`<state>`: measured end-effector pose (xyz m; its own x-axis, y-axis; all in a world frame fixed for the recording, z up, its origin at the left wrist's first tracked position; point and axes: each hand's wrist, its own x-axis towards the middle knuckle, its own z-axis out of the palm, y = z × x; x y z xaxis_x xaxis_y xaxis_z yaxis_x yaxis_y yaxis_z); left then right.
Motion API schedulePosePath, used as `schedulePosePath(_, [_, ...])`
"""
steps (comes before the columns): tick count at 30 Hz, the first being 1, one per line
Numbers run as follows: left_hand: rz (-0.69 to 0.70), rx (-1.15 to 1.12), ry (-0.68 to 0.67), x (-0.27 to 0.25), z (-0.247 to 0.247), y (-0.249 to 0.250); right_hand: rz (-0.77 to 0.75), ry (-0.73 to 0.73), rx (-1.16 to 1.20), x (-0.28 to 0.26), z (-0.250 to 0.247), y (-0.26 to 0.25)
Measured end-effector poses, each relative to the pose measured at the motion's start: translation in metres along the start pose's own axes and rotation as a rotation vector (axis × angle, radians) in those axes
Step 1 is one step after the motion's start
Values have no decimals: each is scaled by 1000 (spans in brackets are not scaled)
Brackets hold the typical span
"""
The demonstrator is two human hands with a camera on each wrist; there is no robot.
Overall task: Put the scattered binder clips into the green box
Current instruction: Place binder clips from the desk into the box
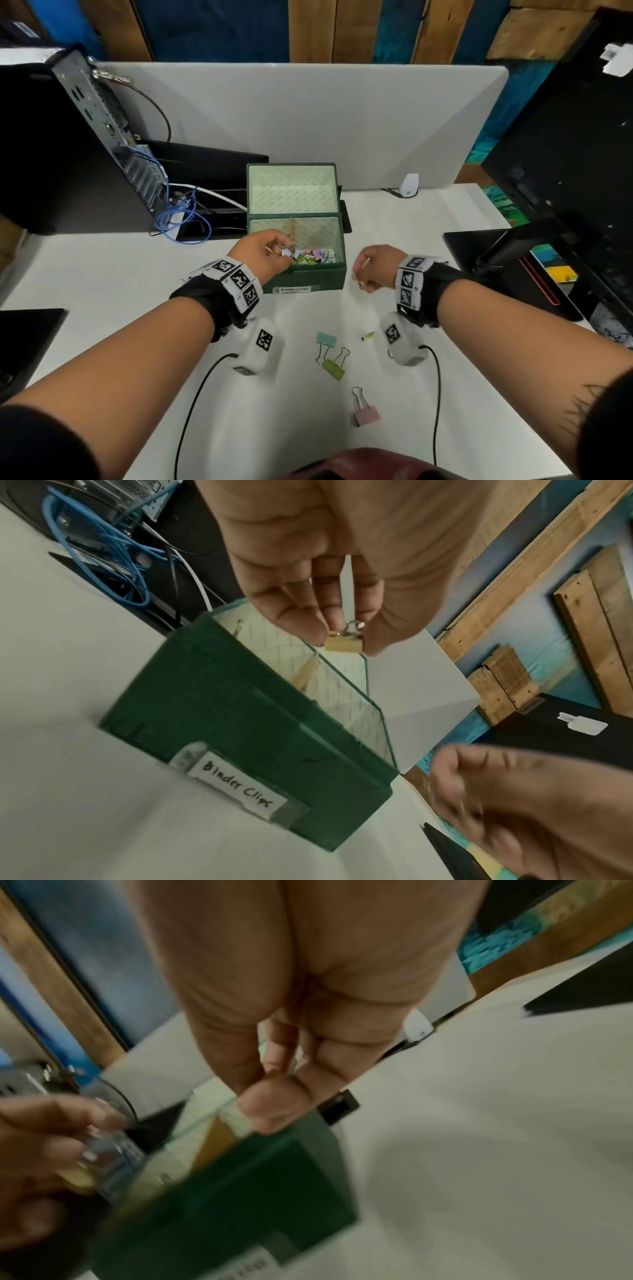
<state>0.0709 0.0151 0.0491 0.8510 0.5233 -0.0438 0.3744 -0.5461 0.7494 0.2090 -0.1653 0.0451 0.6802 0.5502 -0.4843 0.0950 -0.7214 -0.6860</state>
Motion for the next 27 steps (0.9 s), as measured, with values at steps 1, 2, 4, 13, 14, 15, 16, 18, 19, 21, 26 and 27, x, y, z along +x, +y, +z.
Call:
schedulePosePath(1, [-3, -3, 6, 5, 1, 4, -42, 31, 67, 3, -1, -12])
schedulePosePath(2, [-5, -2, 9, 8, 3, 8, -82, 45, 141, 6, -1, -25])
schedulePosePath(4, [-6, 18, 6, 16, 6, 15, -171, 40, 192, 9, -2, -39])
schedulePosePath(13, [60, 211, -85, 32, 19, 22, -283, -340, -762, -28, 13, 29])
schedulePosePath(14, [83, 242, -92, 34, 21, 24, -259, -397, -849, -29, 21, 39])
schedulePosePath(15, [94, 261, -95, 36, 23, 26, -250, -410, -899, -28, 28, 48])
schedulePosePath(16, [100, 268, -103, 37, 25, 29, -252, -392, -925, -27, 33, 55])
schedulePosePath(18, [108, 286, -122, 39, 26, 31, -243, -324, -917, -24, 39, 64])
schedulePosePath(19, [117, 309, -134, 39, 26, 31, -223, -295, -887, -23, 39, 64])
schedulePosePath(21, [134, 334, -146, 35, 23, 27, -183, -254, -809, -21, 33, 61])
schedulePosePath(26, [170, 286, -201, 6, 20, 8, -185, -41, -526, -18, 2, 25])
schedulePosePath(27, [186, 317, -253, -1, 20, 6, -195, 8, -446, -16, -1, 13])
